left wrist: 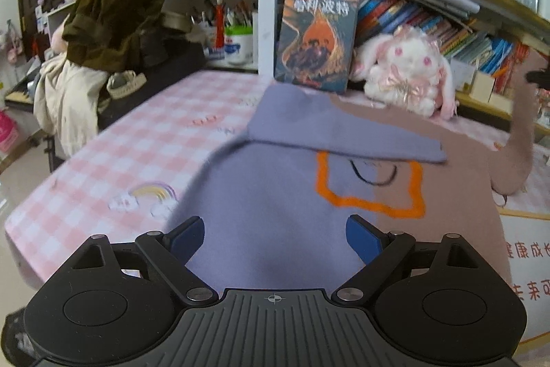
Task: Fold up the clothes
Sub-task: 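Carry the mauve sleeve across the sweater body and open the right gripper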
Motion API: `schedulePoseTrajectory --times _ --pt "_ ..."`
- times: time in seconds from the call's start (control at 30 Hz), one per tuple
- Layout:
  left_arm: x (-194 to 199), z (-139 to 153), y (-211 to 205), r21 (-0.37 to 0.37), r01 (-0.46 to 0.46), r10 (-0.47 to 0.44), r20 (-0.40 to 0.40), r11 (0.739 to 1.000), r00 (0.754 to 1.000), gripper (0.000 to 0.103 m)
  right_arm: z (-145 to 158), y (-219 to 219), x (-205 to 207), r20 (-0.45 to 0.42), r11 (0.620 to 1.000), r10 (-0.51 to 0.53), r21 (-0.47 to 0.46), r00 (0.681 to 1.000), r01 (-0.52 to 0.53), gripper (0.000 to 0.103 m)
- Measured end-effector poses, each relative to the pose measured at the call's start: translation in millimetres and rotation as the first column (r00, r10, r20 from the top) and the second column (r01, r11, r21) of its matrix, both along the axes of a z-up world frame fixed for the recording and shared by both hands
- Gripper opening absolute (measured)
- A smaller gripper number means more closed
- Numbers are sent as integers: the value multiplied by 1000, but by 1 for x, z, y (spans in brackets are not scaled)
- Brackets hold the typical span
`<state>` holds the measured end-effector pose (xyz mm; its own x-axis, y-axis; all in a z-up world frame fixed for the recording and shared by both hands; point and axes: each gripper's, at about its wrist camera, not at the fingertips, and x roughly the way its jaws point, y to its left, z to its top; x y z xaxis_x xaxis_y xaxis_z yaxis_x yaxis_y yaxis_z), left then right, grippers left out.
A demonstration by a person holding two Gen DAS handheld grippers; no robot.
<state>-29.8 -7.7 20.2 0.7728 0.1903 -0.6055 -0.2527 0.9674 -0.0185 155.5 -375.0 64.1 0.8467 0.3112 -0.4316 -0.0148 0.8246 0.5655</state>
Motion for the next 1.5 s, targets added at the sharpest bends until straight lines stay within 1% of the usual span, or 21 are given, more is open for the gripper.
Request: schedulePoseTrajectory --times 0.13,0.3,0.4,0.63,0.8,0.93,1.13,1.3,1.4,1.47,1.5 --pt "-2 2 27 -6 23 -22 20 1000 1000 92 13 44 8 16 1000 28 -9 999 -28 5" --pt "-2 3 60 -14 43 -43 40 999 998 92 20 100 18 20 997 64 -40 998 -63 5" --pt "-3 3 79 -12 52 -52 46 999 998 93 21 129 22 20 996 80 -52 997 -78 5" --pt "-9 2 120 -17 31 -30 50 999 998 93 19 192 30 15 990 116 -80 993 -115 5" --pt "-12 1 140 -20 22 -21 44 1000 999 93 9 232 40 -11 984 140 -109 990 -140 5" --pt "-14 -1 153 -20 9 -8 34 1000 999 93 -5 260 50 -48 978 155 -134 987 -161 5" --pt "-15 -4 166 -23 -8 8 12 1000 1000 93 -30 287 57 -119 972 163 -151 979 -180 5" --pt "-13 -5 166 -16 22 -22 9 1000 1000 93 -47 303 61 -168 964 171 -174 971 -200 5" --pt "-11 -6 164 -16 40 -40 8 999 999 93 -52 309 60 -191 958 176 -192 966 -213 11" --pt "-8 -7 163 -18 52 -52 9 998 999 93 -51 312 56 -193 955 189 -193 963 -226 21" --pt "-7 -7 162 -19 60 -59 9 998 998 93 -48 313 52 -180 952 202 -196 963 -236 35"
